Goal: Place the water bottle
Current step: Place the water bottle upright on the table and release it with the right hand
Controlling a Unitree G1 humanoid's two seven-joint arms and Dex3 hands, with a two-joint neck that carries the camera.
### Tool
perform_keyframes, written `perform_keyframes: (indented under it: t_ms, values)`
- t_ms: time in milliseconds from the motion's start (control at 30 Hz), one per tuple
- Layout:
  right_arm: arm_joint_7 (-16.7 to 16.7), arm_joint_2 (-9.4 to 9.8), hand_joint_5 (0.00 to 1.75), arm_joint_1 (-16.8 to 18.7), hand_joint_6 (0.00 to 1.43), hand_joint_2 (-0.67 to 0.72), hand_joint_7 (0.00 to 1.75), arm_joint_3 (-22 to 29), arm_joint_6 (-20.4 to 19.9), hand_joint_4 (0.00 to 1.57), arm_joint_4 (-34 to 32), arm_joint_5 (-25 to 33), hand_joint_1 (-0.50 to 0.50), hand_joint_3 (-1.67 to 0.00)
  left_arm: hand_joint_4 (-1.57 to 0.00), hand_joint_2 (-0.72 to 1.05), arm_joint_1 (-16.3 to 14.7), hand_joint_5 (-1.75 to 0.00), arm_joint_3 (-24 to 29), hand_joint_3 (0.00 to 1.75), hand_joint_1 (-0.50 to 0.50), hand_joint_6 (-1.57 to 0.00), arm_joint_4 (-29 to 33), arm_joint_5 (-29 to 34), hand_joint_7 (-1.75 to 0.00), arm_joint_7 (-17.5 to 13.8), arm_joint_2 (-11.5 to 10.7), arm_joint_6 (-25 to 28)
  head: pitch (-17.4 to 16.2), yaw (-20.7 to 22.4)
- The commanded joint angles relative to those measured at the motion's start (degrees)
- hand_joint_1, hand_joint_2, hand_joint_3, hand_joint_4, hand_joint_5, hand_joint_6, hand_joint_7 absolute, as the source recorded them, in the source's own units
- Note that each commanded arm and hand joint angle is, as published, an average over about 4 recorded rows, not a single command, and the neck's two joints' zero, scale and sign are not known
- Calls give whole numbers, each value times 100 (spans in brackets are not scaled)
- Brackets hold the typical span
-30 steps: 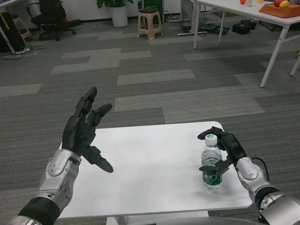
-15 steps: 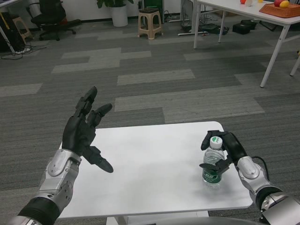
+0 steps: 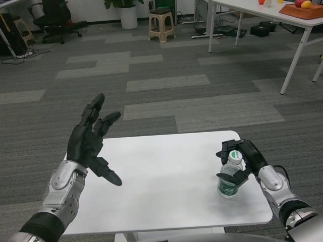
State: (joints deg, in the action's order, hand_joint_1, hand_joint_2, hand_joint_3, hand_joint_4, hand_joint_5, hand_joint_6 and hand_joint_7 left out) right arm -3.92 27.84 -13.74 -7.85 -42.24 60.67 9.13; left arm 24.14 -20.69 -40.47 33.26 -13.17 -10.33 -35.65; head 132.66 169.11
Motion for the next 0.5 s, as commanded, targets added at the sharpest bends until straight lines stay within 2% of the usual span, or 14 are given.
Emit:
perform_keyframes:
  t_ms: [33, 67, 133, 267, 433, 500]
  values:
    - [-131, 53, 12, 58, 66, 15, 91, 7, 100, 21, -101, 45, -46, -119, 0, -46, -27, -82, 39, 9, -50, 0, -5, 66, -14, 16, -39, -47, -16, -8]
    - [-173, 55, 5, 67, 42, 15, 63, 5, 116, 11, -117, 45, -46, -119, 0, -46, -30, -82, 39, 9, -50, 0, -5, 66, -14, 16, -39, -47, -23, -14]
    - [-245, 61, 0, 82, 4, 15, 16, 5, 144, 0, -145, 45, -46, -119, 0, -46, -32, -82, 39, 9, -50, 0, -5, 66, -14, 16, -39, -47, -36, -18]
    - [-336, 75, 0, 102, 0, 14, 0, 27, 188, 0, -202, 52, -46, -119, 0, -46, -32, -82, 32, 9, -50, 0, -5, 66, -14, 16, -39, -47, -44, -21]
    - [-417, 94, 0, 108, 0, 9, 0, 51, 230, 0, -257, 54, -46, -119, 0, -46, -32, -82, 30, 9, -50, 0, -5, 66, -14, 16, -35, -47, -52, -17]
    - [-465, 107, 0, 108, 0, 9, 0, 69, 252, 0, -297, 54, -46, -113, 0, -46, -32, -82, 30, 9, -50, 0, -5, 66, -14, 16, -30, -47, -53, -15]
